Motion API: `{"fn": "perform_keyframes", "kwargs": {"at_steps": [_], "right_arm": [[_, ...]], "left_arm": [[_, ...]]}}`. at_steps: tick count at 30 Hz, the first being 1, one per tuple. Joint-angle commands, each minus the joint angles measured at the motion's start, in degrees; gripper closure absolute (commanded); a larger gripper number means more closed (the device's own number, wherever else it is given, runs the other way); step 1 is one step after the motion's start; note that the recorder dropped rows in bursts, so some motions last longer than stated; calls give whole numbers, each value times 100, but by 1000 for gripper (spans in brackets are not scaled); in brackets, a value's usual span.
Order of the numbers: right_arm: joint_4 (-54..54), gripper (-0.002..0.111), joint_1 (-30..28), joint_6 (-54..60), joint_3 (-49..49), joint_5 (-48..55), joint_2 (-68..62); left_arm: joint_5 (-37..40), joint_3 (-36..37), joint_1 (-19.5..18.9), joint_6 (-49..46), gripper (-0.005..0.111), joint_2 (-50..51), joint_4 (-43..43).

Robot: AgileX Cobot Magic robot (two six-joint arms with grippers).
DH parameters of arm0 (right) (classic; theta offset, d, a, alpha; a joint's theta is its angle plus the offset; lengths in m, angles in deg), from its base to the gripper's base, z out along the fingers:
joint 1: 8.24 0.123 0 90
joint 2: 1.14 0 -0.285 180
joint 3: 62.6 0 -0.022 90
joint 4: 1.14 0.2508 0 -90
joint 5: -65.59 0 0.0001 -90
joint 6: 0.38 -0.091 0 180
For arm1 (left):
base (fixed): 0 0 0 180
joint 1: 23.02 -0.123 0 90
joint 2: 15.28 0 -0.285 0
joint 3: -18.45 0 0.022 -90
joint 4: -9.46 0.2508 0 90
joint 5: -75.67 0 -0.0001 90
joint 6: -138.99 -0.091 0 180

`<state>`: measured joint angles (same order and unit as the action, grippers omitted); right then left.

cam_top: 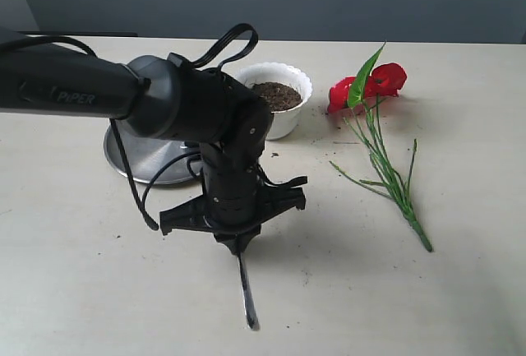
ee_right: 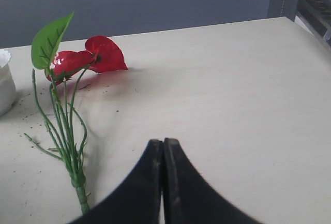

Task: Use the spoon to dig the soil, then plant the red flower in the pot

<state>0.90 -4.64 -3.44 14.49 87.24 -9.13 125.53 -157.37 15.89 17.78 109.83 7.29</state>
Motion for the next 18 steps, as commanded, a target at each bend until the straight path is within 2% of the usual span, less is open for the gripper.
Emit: {"fn": "perform_keyframes", "kwargs": {"at_steps": [1, 9, 18], "right_arm": [[-2, 108, -23, 15, 13, -85, 20], [-2, 108, -23, 15, 13, -85, 20], [-2, 108, -23, 15, 13, -70, 20]], "left_arm": [[55, 65, -9, -112, 106, 24, 79], [193, 27, 1, -97, 106, -611, 841], [9, 27, 1, -219, 106, -808, 991]]}}
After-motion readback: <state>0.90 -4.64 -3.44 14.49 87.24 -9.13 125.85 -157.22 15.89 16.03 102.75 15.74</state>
